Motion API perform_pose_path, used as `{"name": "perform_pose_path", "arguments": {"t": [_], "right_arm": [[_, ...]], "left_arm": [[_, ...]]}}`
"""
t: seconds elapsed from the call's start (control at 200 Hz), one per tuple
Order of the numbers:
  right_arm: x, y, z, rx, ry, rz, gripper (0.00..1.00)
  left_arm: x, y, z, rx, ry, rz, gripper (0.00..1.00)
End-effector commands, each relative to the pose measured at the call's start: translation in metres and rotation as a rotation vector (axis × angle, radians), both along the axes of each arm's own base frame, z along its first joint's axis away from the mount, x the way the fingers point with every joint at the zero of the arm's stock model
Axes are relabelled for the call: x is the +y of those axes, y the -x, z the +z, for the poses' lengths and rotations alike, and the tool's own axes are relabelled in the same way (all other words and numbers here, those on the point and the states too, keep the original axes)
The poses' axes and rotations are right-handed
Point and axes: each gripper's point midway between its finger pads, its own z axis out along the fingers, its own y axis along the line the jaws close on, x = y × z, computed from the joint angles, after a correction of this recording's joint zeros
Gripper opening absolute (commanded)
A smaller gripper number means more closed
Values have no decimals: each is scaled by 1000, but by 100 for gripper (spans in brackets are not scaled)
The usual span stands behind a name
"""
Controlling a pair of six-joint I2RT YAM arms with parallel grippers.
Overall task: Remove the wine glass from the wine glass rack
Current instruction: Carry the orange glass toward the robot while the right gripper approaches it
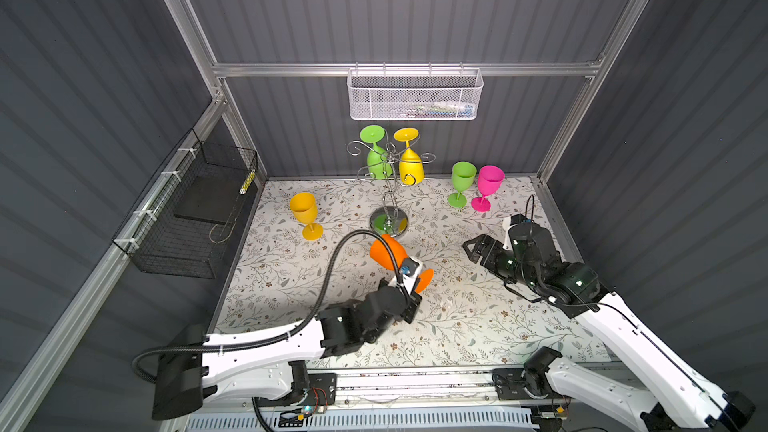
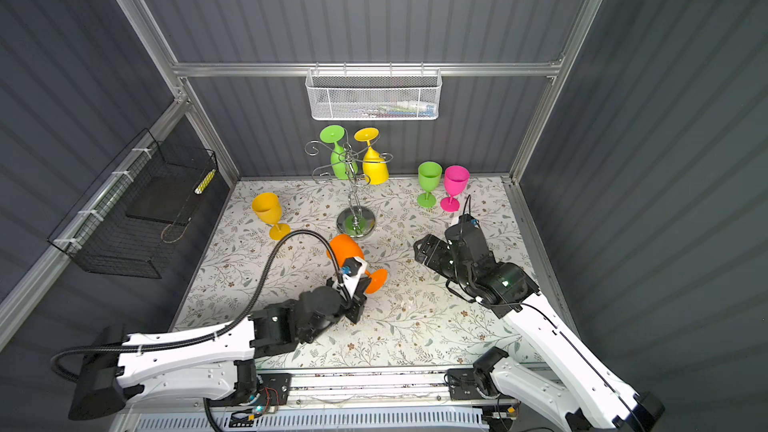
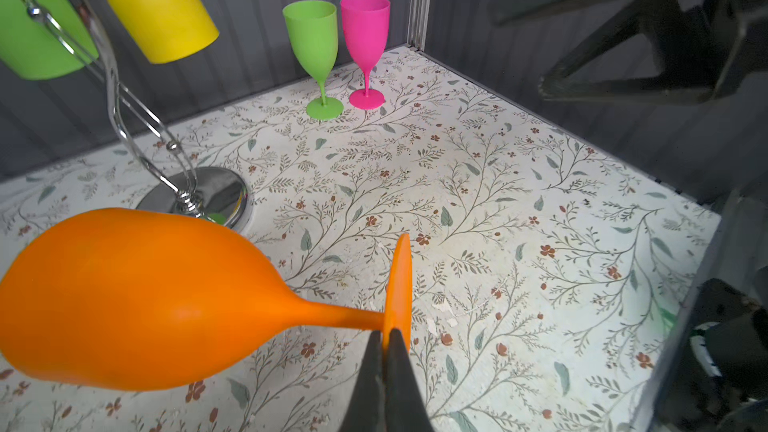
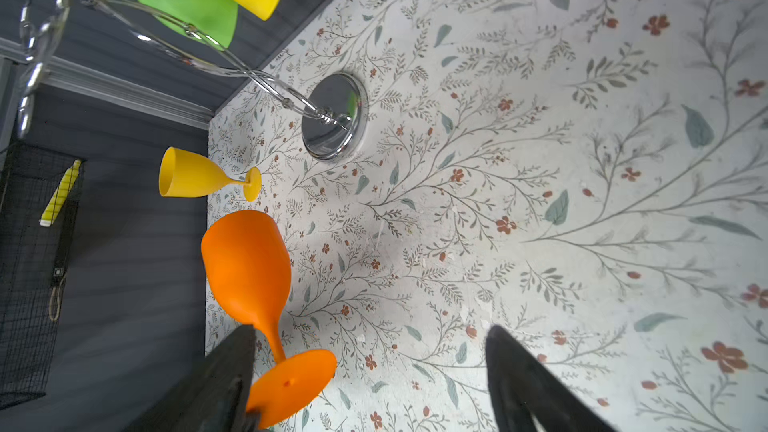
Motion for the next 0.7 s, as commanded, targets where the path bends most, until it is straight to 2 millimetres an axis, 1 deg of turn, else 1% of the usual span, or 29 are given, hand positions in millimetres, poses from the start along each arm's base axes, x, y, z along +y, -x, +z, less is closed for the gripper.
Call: {"name": "perform_pose_path", "arguments": {"t": [0.0, 0.09, 0.185, 0.365, 0.53, 0.695], "right_arm": [[4, 14, -20, 138, -84, 14, 84], [0, 15, -27, 177, -114, -7, 81], [-3, 17, -34, 220, -148, -24, 79], [-4, 15, -41, 268, -175, -44, 76], [-2, 14, -48, 293, -192, -51, 71], [3, 14, -58, 331, -197, -40, 66]], "left_arm": [[-6, -12, 22, -216, 0, 115, 0], [-19, -9, 19, -272, 6, 114, 0], [-32, -7, 10, -302, -6, 98, 0], [-54, -1, -4, -352, -38, 69, 0], [-67, 3, -12, -394, -66, 51, 0], [-73, 3, -14, -423, -58, 49, 0]]}}
